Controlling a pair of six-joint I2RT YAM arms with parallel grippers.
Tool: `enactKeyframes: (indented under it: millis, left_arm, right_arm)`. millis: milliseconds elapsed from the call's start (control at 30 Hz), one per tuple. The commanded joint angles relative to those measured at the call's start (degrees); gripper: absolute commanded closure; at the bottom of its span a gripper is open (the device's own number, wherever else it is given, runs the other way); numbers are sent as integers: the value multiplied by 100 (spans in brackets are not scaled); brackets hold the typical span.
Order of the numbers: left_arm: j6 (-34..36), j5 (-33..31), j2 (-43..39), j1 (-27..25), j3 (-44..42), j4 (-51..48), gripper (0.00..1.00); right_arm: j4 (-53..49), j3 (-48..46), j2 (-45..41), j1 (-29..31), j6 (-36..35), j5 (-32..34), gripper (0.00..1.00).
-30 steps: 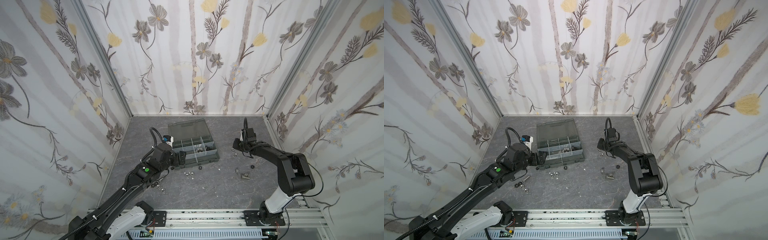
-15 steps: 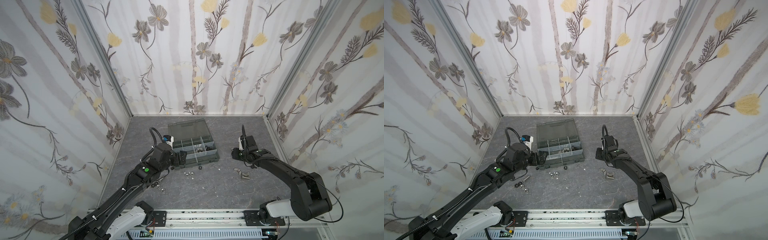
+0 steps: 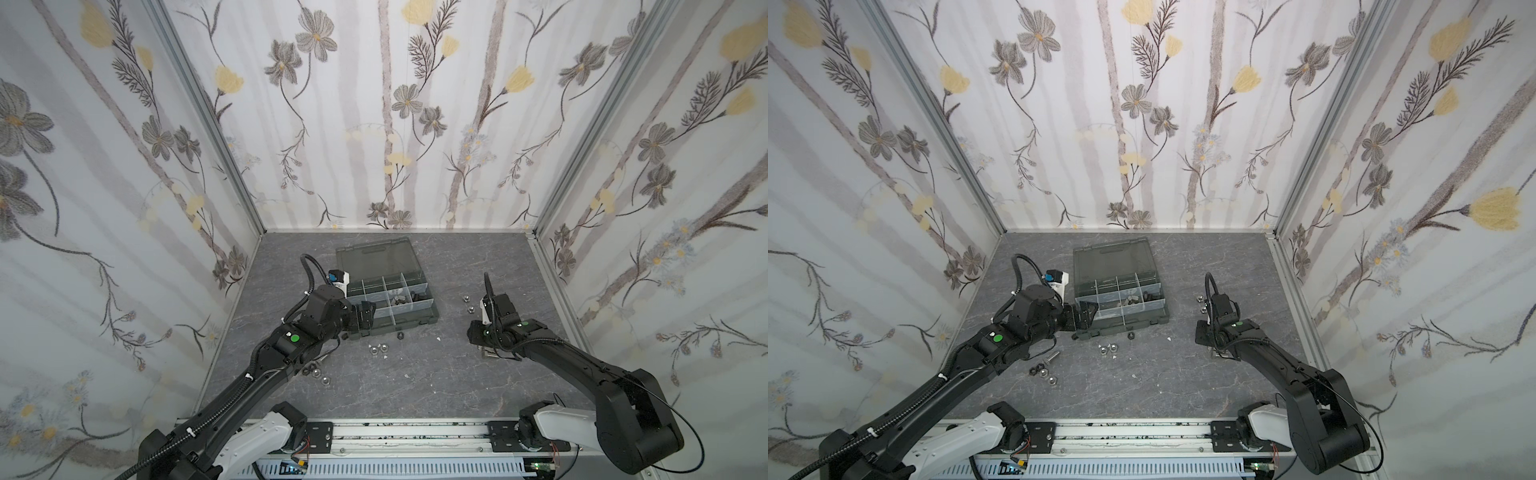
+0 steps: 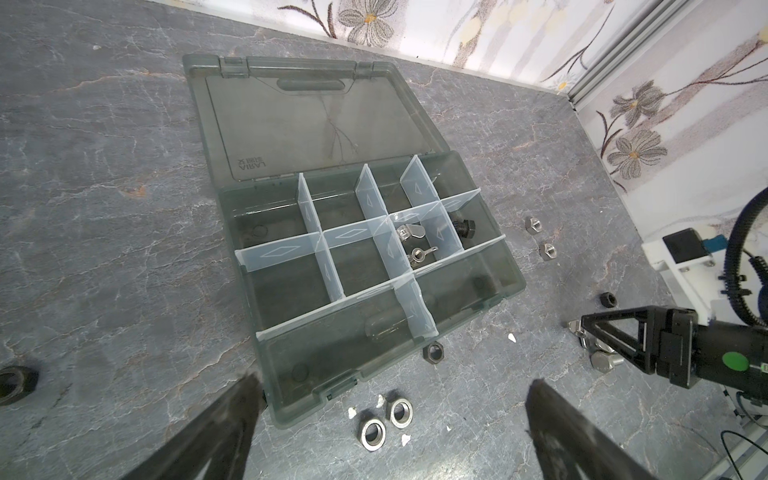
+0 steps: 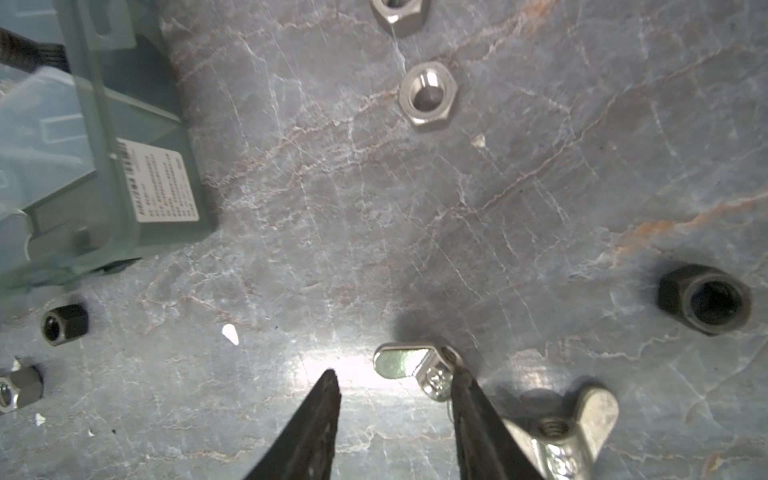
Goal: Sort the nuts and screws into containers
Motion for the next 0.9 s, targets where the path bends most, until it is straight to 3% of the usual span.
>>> enactKeyframes:
  millis: [0, 200, 600, 867]
  left_arm:
    - [-9, 31, 56, 5, 70, 119, 0]
    - [-2, 22, 99, 5, 70, 125, 0]
    - [3, -3, 74, 4, 47, 109, 0]
    - [2, -21, 50, 2, 34, 94, 0]
  right_arm:
    - [233, -140, -49, 25, 114, -90, 54]
    - [379, -213, 198, 85, 77, -392, 52]
    - [506, -243, 235, 287, 182, -395, 54]
    - [575, -133, 263, 418, 359, -492, 49]
